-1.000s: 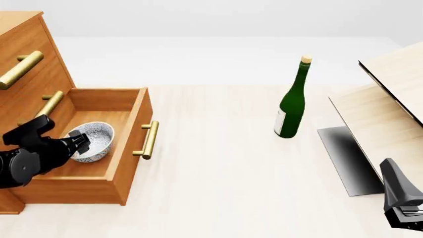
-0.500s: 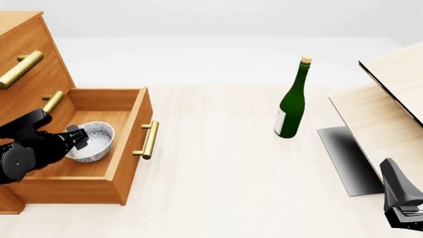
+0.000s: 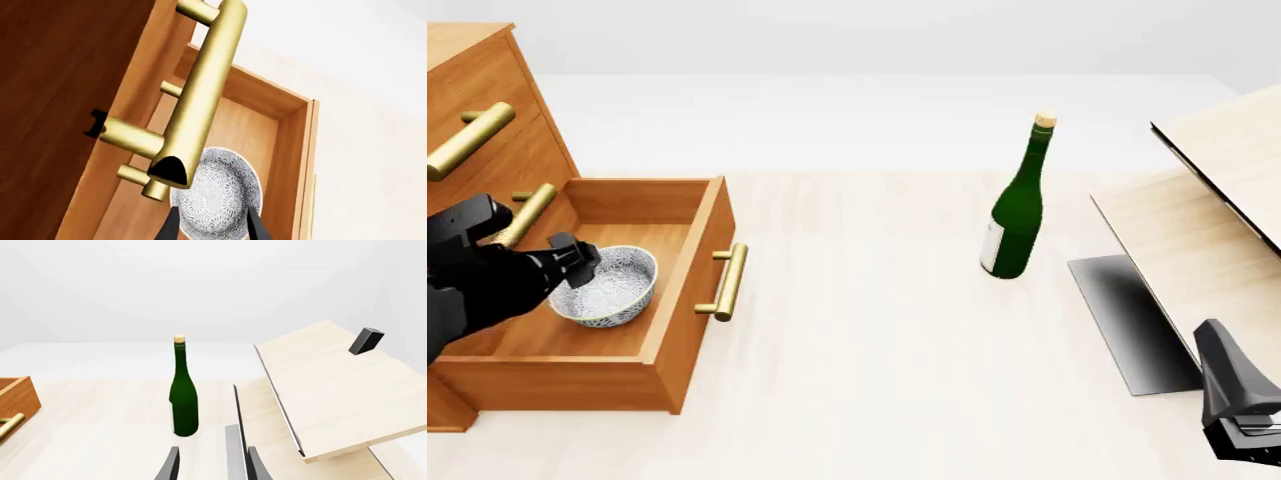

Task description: Put the bowl in the bottom drawer of the cabinet and close it.

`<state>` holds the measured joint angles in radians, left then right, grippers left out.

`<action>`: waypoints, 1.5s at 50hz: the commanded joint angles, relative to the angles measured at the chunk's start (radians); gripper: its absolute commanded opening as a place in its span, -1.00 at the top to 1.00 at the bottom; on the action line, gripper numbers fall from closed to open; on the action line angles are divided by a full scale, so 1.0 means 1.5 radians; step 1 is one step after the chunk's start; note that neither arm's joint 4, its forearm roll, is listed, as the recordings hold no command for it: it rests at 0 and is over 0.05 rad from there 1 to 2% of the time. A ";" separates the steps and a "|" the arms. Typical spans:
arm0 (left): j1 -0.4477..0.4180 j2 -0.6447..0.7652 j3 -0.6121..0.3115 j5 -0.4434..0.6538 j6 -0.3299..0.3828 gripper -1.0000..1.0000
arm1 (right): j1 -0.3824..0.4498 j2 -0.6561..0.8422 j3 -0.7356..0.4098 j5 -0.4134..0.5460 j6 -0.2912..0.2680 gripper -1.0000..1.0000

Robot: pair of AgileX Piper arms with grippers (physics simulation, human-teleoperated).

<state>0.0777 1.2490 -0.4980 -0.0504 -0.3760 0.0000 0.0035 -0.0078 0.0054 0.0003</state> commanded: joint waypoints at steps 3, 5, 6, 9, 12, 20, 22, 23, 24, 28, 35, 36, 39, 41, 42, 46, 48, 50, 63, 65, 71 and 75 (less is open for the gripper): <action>-0.011 -0.111 0.024 0.052 0.027 -1.00 | 0.000 0.000 0.000 0.000 0.000 -1.00; -0.022 -0.124 0.025 0.060 0.034 -1.00 | 0.000 0.000 0.000 0.000 0.000 -1.00; -0.021 -0.134 0.023 0.068 0.045 -1.00 | 0.000 0.000 0.000 0.000 0.000 -1.00; -0.040 -0.146 0.025 0.077 0.049 -1.00 | 0.000 0.000 0.000 0.000 0.000 -1.00; -0.062 -0.166 0.030 0.085 0.061 -1.00 | 0.000 0.000 0.000 0.000 0.000 -1.00; -0.118 -0.190 0.041 0.096 0.086 -1.00 | 0.000 0.000 0.000 0.000 0.000 -1.00; -0.127 -0.192 0.040 0.098 0.085 -1.00 | 0.000 0.000 0.000 0.000 0.000 -1.00; -0.136 -0.199 0.041 0.102 0.097 -1.00 | 0.000 0.000 0.000 0.000 0.000 -1.00; -0.145 -0.200 0.045 0.101 0.087 -1.00 | 0.000 0.000 0.000 0.000 0.000 -1.00; -0.173 -0.203 0.051 0.101 0.096 -1.00 | 0.000 0.000 0.000 0.000 0.000 -1.00; -0.058 -0.690 0.208 0.187 0.210 -1.00 | 0.000 0.000 0.000 0.000 0.000 -1.00; -0.211 -0.423 0.046 0.116 0.095 -1.00 | 0.000 0.000 0.000 0.000 0.000 -1.00; -0.214 -0.200 0.039 0.110 0.091 -1.00 | 0.000 0.000 0.000 0.000 0.000 -1.00; -0.215 -0.203 0.038 0.113 0.091 -1.00 | 0.000 0.000 0.000 0.000 0.000 -1.00; -0.216 -0.203 0.039 0.114 0.091 -1.00 | 0.000 0.000 0.000 0.000 0.000 -1.00; -0.222 -0.202 0.038 0.118 0.086 -1.00 | 0.000 0.000 0.000 0.000 0.000 -1.00; -0.225 -0.201 0.035 0.121 0.087 -1.00 | 0.000 0.000 0.000 0.000 0.000 -1.00; -0.234 -0.193 0.033 0.122 0.083 -1.00 | 0.000 0.000 0.000 0.000 0.000 -1.00; -0.317 -0.140 0.013 0.120 0.048 -1.00 | 0.000 0.000 0.000 0.000 0.000 -1.00; -0.321 -0.138 0.012 0.121 0.045 -1.00 | 0.000 0.000 0.000 0.000 0.000 -1.00; -0.383 -0.120 0.005 0.136 0.011 -1.00 | 0.000 0.000 0.000 0.000 0.000 -1.00; -0.405 -0.103 0.000 0.131 0.002 -1.00 | 0.000 0.000 0.000 0.000 0.000 -1.00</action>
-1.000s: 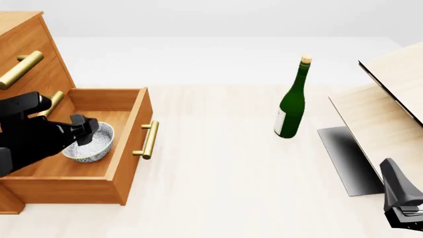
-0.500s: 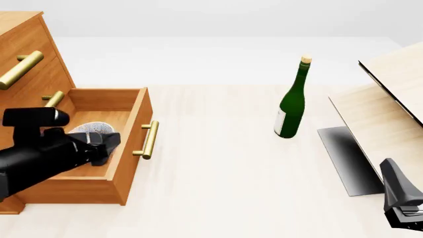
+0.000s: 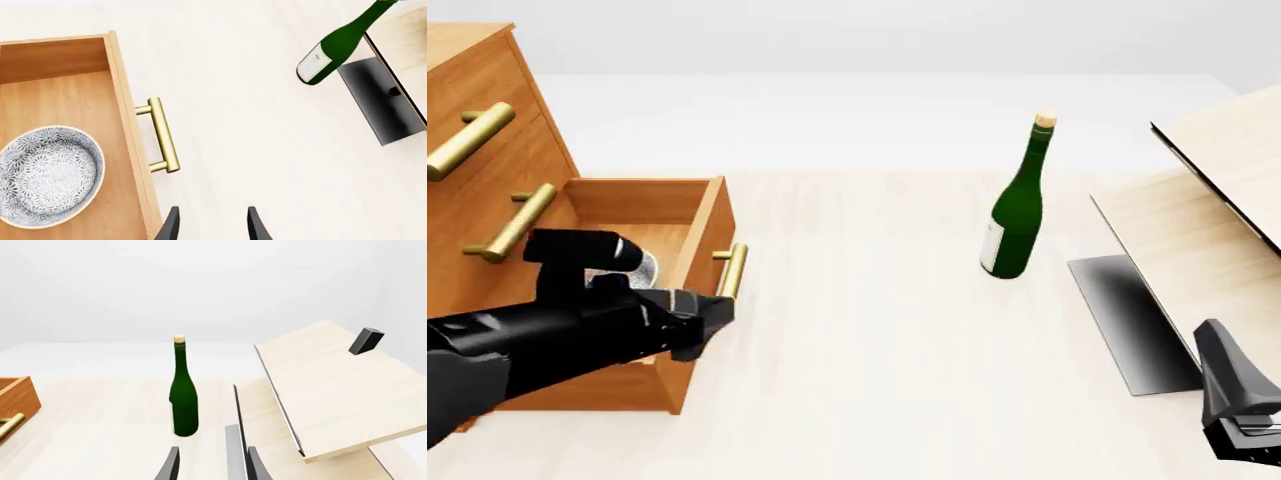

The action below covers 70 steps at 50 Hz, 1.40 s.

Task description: Put the bowl in the bottom drawer of the cabinet and close it.

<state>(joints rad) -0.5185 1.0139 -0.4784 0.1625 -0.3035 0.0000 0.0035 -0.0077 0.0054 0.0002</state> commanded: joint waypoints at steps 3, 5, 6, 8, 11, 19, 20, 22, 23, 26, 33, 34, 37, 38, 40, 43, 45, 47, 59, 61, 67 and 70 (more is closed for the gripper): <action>-0.016 0.062 -0.014 -0.014 -0.047 -1.00 | 0.000 0.000 0.000 0.000 0.000 -1.00; -0.038 0.075 -0.010 -0.016 -0.059 -1.00 | 0.000 0.000 0.000 0.000 0.000 -1.00; -0.049 0.081 -0.011 -0.018 -0.061 -1.00 | 0.000 0.000 0.000 0.000 0.000 -1.00; -0.067 0.098 -0.008 -0.022 -0.077 -1.00 | 0.000 0.000 0.000 0.000 0.000 -1.00; -0.076 0.113 -0.004 -0.030 -0.086 -1.00 | 0.000 0.000 0.000 0.000 0.000 -1.00; -0.130 0.170 0.015 -0.061 -0.154 -1.00 | 0.000 0.000 0.000 0.000 0.000 -1.00; -0.130 0.170 0.018 -0.062 -0.156 -1.00 | 0.000 0.000 0.000 0.000 0.000 -1.00; -0.135 0.180 0.023 -0.071 -0.166 -1.00 | 0.000 0.000 0.000 0.000 0.000 -1.00; -0.134 0.183 0.024 -0.074 -0.168 -1.00 | 0.000 0.000 0.000 0.000 0.000 -1.00; -0.137 0.188 0.028 -0.079 -0.177 -1.00 | 0.000 0.000 0.000 0.000 0.000 -1.00; -0.139 0.207 0.042 -0.102 -0.201 -1.00 | 0.000 0.000 0.000 0.000 0.000 -1.00; -0.139 0.211 0.045 -0.106 -0.205 -1.00 | 0.000 0.000 0.000 0.000 0.000 -1.00; -0.138 0.219 0.051 -0.117 -0.215 -1.00 | 0.000 0.000 0.000 0.000 0.000 -1.00; -0.134 0.223 0.053 -0.120 -0.217 -1.00 | 0.000 0.000 0.000 0.000 0.000 -1.00; -0.128 0.225 0.055 -0.124 -0.217 -1.00 | 0.000 0.000 0.000 0.000 0.000 -1.00; -0.119 0.232 0.063 -0.134 -0.223 -1.00 | 0.000 0.000 0.000 0.000 0.000 -1.00; -0.116 0.244 0.064 -0.143 -0.225 -1.00 | 0.000 0.000 0.000 0.000 0.000 -1.00; -0.106 0.253 0.071 -0.153 -0.231 -1.00 | 0.000 0.000 0.000 0.000 0.000 -1.00; -0.046 0.267 0.107 -0.186 -0.238 -1.00 | 0.000 0.000 0.000 0.000 0.000 -1.00; -0.028 0.276 0.112 -0.194 -0.240 -1.00 | 0.000 0.000 0.000 0.000 0.000 -1.00; 0.007 0.309 0.110 -0.218 -0.235 -1.00 | 0.000 0.000 0.000 0.000 0.000 -1.00; 0.029 0.319 0.106 -0.221 -0.231 -1.00 | 0.000 0.000 0.000 0.000 0.000 -1.00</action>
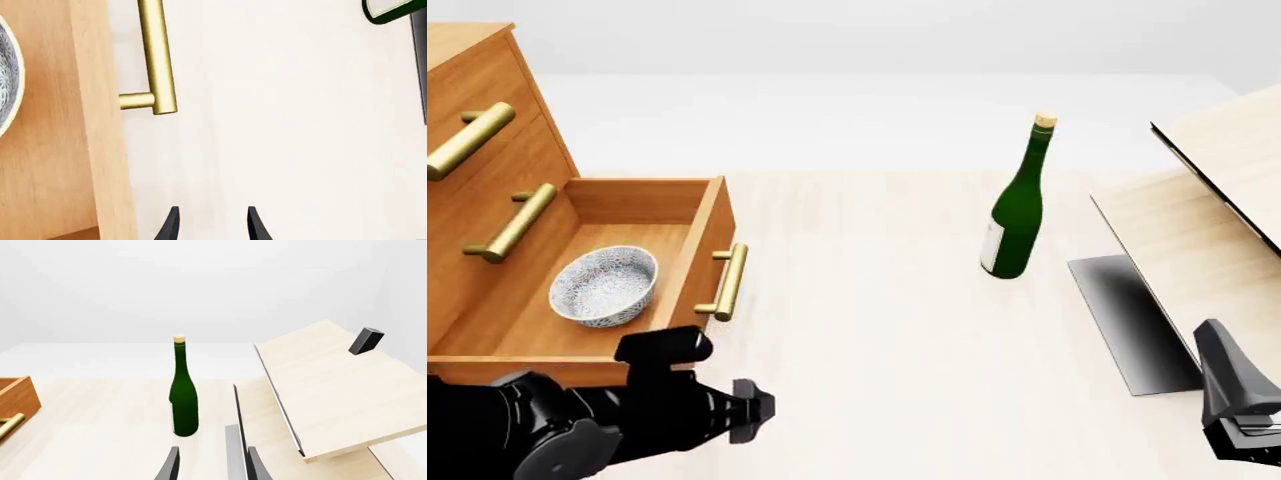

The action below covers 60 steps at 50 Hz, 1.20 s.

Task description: Put the bowl in the bottom drawer of the cabinet and close it.

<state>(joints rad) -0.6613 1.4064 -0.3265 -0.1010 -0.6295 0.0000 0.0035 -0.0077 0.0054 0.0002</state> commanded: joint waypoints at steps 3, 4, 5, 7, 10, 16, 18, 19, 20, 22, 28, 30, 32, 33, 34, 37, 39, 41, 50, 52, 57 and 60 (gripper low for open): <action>0.142 0.057 0.003 -0.045 -0.010 -1.00 | 0.000 0.000 0.000 0.000 0.000 -1.00; 0.155 0.057 0.005 -0.046 -0.006 -1.00 | 0.000 0.000 0.000 0.000 0.000 -1.00; 0.155 0.057 0.005 -0.046 -0.006 -1.00 | 0.000 0.000 0.000 0.000 0.000 -1.00; 0.165 0.059 0.006 -0.048 -0.004 -1.00 | 0.000 0.000 0.000 0.000 0.000 -1.00; 0.178 0.075 0.008 -0.061 0.000 -1.00 | 0.000 0.000 0.000 0.000 0.000 -1.00; 0.193 0.079 0.010 -0.065 0.004 -1.00 | 0.000 0.000 0.000 0.000 0.000 -1.00; 0.199 0.077 0.010 -0.063 0.006 -1.00 | 0.000 0.000 0.000 0.000 0.000 -1.00; 0.203 0.081 0.010 -0.065 0.007 -1.00 | 0.000 0.000 0.000 0.000 0.000 -1.00; 0.204 0.084 0.010 -0.067 0.008 -1.00 | 0.000 0.000 0.000 0.000 0.000 -1.00; 0.212 0.094 0.012 -0.075 0.011 -1.00 | 0.000 0.000 0.000 0.000 0.000 -1.00; 0.223 0.085 0.009 -0.067 0.016 -1.00 | 0.000 0.000 0.000 0.000 0.000 -1.00; 0.231 0.079 0.009 -0.064 0.023 -1.00 | 0.000 0.000 0.000 0.000 0.000 -1.00; 0.240 0.078 0.008 -0.064 0.028 -1.00 | 0.000 0.000 0.000 0.000 0.000 -1.00; 0.243 0.076 0.007 -0.063 0.031 -1.00 | 0.000 0.000 0.000 0.000 0.000 -1.00; 0.248 0.073 0.007 -0.061 0.034 -1.00 | 0.000 0.000 0.000 0.000 0.000 -1.00; 0.265 0.056 0.003 -0.051 0.055 -1.00 | 0.000 0.000 0.000 0.000 0.000 -1.00; 0.267 0.052 0.002 -0.046 0.054 -1.00 | 0.000 0.000 0.000 0.000 0.000 -1.00; 0.272 0.042 0.002 -0.041 0.058 -1.00 | 0.000 0.000 0.000 0.000 0.000 -1.00; 0.298 0.015 -0.003 -0.022 0.077 -1.00 | 0.000 0.000 0.000 0.000 0.000 -1.00; 0.308 -0.007 -0.005 -0.007 0.089 -1.00 | 0.000 0.000 0.000 0.000 0.000 -1.00; 0.331 -0.028 -0.002 0.004 0.111 -1.00 | 0.000 0.000 0.000 0.000 0.000 -1.00; 0.339 -0.027 0.002 0.000 0.116 -1.00 | 0.000 0.000 0.000 0.000 0.000 -1.00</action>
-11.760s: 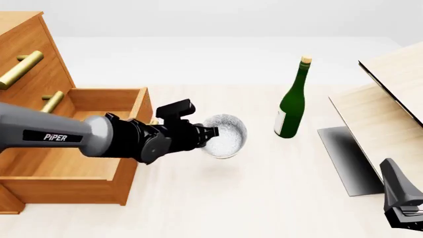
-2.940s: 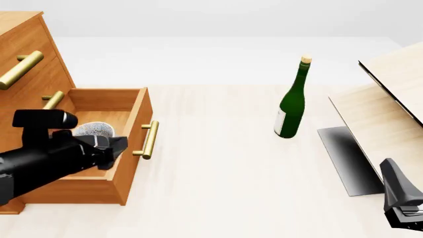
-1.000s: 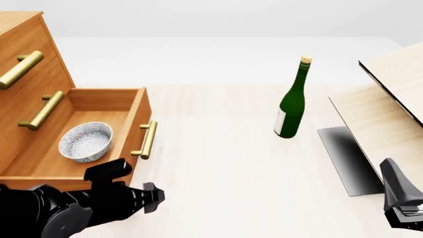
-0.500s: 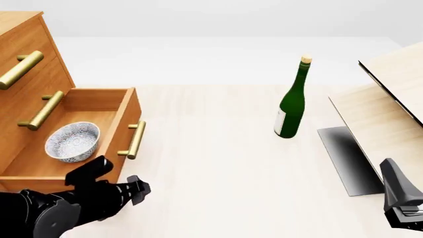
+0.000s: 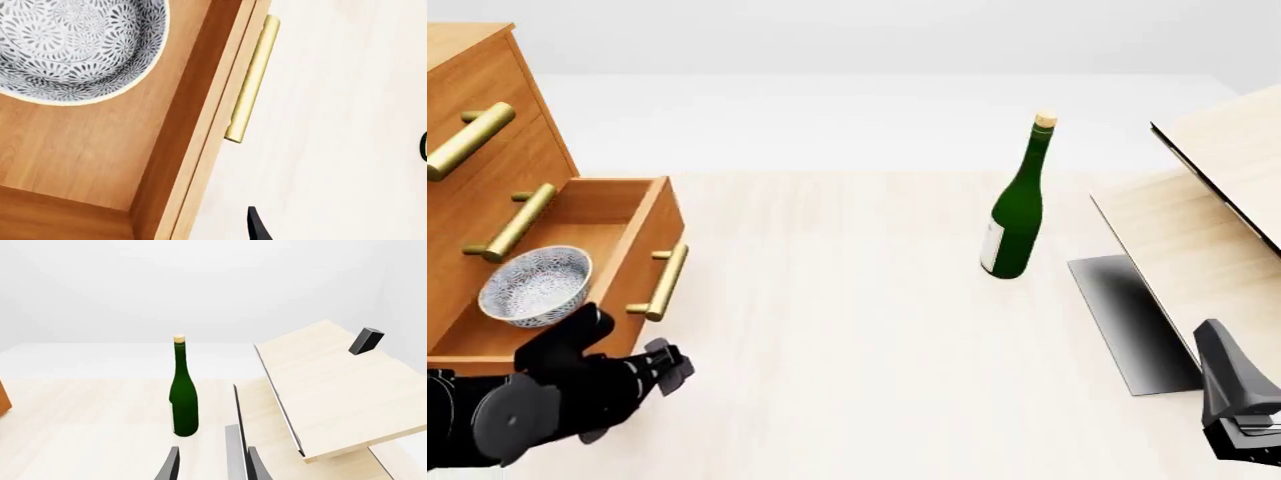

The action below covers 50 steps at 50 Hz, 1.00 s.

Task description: Put the bowl in the bottom drawer of the cabinet and close it.

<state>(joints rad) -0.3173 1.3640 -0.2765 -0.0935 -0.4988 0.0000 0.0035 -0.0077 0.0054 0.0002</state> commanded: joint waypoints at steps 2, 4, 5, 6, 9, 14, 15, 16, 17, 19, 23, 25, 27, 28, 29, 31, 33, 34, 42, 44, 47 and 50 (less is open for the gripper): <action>0.114 -0.004 -0.030 -0.003 0.032 -1.00 | 0.000 0.000 0.000 0.000 0.000 -1.00; 0.118 -0.010 -0.030 0.002 0.035 -1.00 | 0.000 0.000 0.000 0.000 0.000 -1.00; 0.123 -0.017 -0.031 0.007 0.041 -1.00 | 0.000 0.000 0.000 0.000 0.000 -1.00; 0.122 -0.022 -0.031 0.011 0.041 -1.00 | 0.000 0.000 0.000 0.000 0.000 -1.00; 0.129 -0.036 -0.033 0.022 0.044 -1.00 | 0.000 0.000 0.000 0.000 0.000 -1.00; 0.136 -0.040 -0.035 0.025 0.046 -1.00 | 0.000 0.000 0.000 0.000 0.000 -1.00; 0.142 -0.045 -0.035 0.029 0.046 -1.00 | 0.000 0.000 0.000 0.000 0.000 -1.00; 0.147 -0.052 -0.037 0.034 0.048 -1.00 | 0.000 0.000 0.000 0.000 0.000 -1.00; 0.152 -0.058 -0.037 0.039 0.050 -1.00 | 0.000 0.000 0.000 0.000 0.000 -1.00; 0.156 -0.065 -0.037 0.042 0.051 -1.00 | 0.000 0.000 0.000 0.000 0.000 -1.00; 0.173 -0.071 -0.032 0.045 0.060 -1.00 | 0.000 0.000 0.000 0.000 0.000 -1.00; 0.180 -0.074 -0.028 0.046 0.061 -1.00 | 0.000 0.000 0.000 0.000 0.000 -1.00; 0.188 -0.077 -0.028 0.048 0.065 -1.00 | 0.000 0.000 0.000 0.000 0.000 -1.00; 0.191 -0.077 -0.027 0.047 0.060 -1.00 | 0.000 0.000 0.000 0.000 0.000 -1.00; 0.196 -0.082 -0.027 0.048 0.060 -1.00 | 0.000 0.000 0.000 0.000 0.000 -1.00; 0.199 -0.082 -0.023 0.044 0.055 -1.00 | 0.000 0.000 0.000 0.000 0.000 -1.00; 0.207 -0.085 -0.018 0.043 0.062 -1.00 | 0.000 0.000 0.000 0.000 0.000 -1.00; 0.208 -0.084 -0.016 0.041 0.064 -1.00 | 0.000 0.000 0.000 0.000 0.000 -1.00; 0.232 -0.081 -0.021 0.044 0.066 -1.00 | 0.000 0.000 0.000 0.000 0.000 -1.00; 0.235 -0.087 -0.021 0.048 0.067 -1.00 | 0.000 0.000 0.000 0.000 0.000 -1.00; 0.239 -0.089 -0.020 0.049 0.066 -1.00 | 0.000 0.000 0.000 0.000 0.000 -1.00; 0.250 -0.081 -0.016 0.040 0.067 -1.00 | 0.000 0.000 0.000 0.000 0.000 -1.00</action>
<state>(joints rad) -0.0785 1.2138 -0.3019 -0.0031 -0.3795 0.0000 0.0035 -0.0077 0.0054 0.0002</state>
